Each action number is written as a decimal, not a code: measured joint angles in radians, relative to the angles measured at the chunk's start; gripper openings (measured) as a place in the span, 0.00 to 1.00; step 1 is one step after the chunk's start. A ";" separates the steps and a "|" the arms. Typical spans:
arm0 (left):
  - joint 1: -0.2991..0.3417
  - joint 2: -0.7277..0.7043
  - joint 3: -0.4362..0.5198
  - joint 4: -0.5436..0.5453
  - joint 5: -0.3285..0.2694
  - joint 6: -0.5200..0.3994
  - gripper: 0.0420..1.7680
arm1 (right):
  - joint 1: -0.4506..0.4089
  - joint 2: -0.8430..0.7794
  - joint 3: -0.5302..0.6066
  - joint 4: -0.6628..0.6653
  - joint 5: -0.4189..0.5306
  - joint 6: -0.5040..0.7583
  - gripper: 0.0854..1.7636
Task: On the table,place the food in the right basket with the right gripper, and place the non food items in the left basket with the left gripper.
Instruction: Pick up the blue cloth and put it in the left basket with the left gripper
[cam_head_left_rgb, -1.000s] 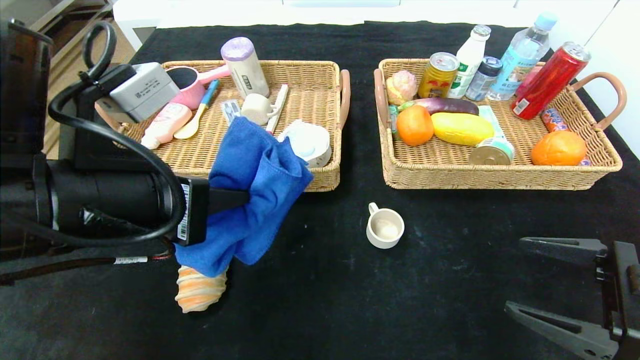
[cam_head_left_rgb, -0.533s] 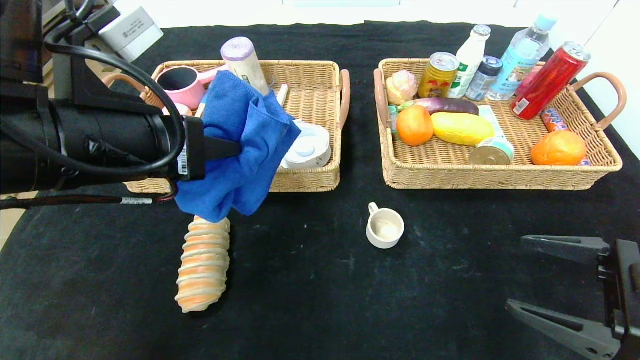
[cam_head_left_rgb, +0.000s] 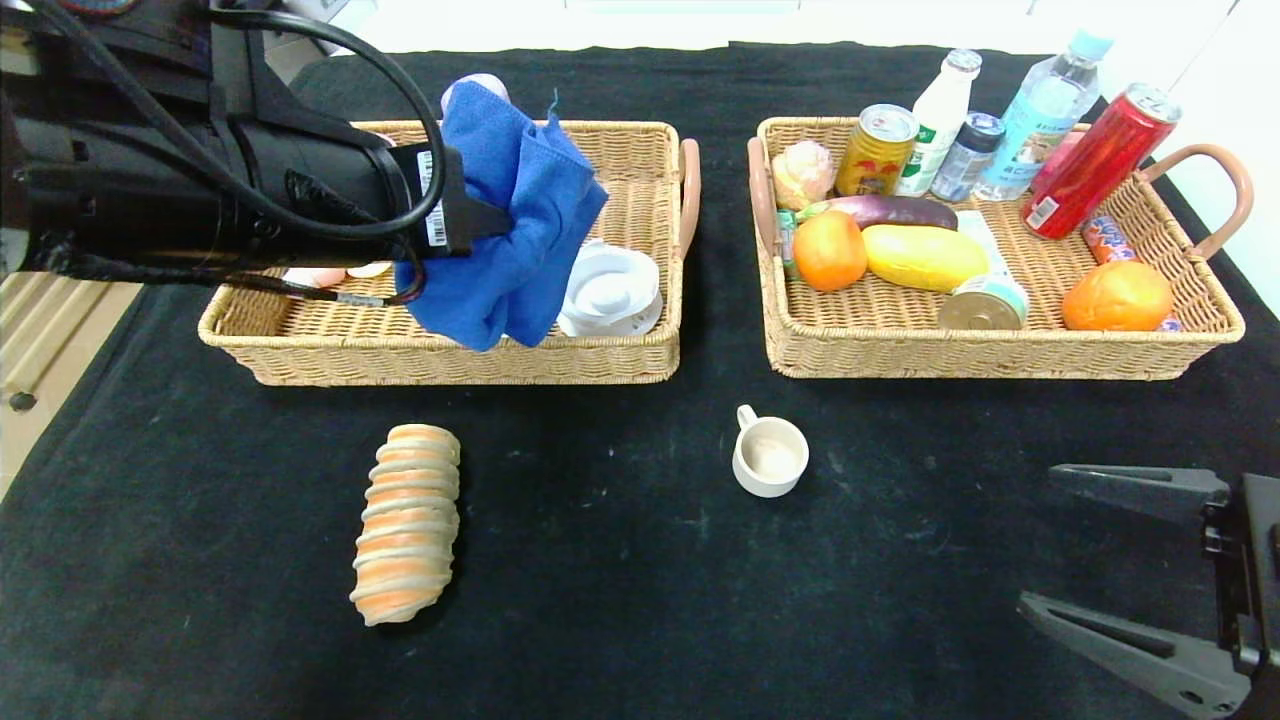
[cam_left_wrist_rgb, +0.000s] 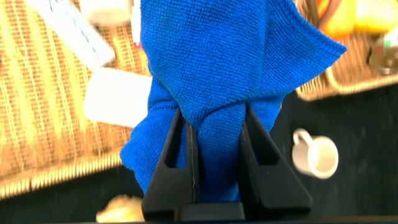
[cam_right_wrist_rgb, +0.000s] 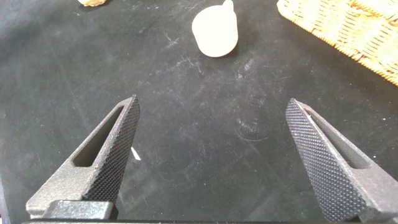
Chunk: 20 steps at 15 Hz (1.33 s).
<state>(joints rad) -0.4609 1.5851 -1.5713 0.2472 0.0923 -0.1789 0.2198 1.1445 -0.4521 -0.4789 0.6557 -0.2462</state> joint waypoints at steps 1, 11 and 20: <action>0.005 0.018 -0.029 -0.001 0.001 -0.008 0.21 | -0.001 -0.003 0.000 0.000 0.000 0.001 0.97; 0.061 0.172 -0.186 -0.001 0.008 -0.039 0.21 | -0.001 -0.013 0.001 0.000 0.000 0.000 0.97; 0.067 0.203 -0.196 -0.001 0.008 -0.043 0.28 | 0.000 -0.021 0.003 0.000 0.000 0.000 0.97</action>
<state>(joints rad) -0.3940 1.7885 -1.7670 0.2462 0.1004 -0.2217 0.2202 1.1236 -0.4494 -0.4789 0.6555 -0.2466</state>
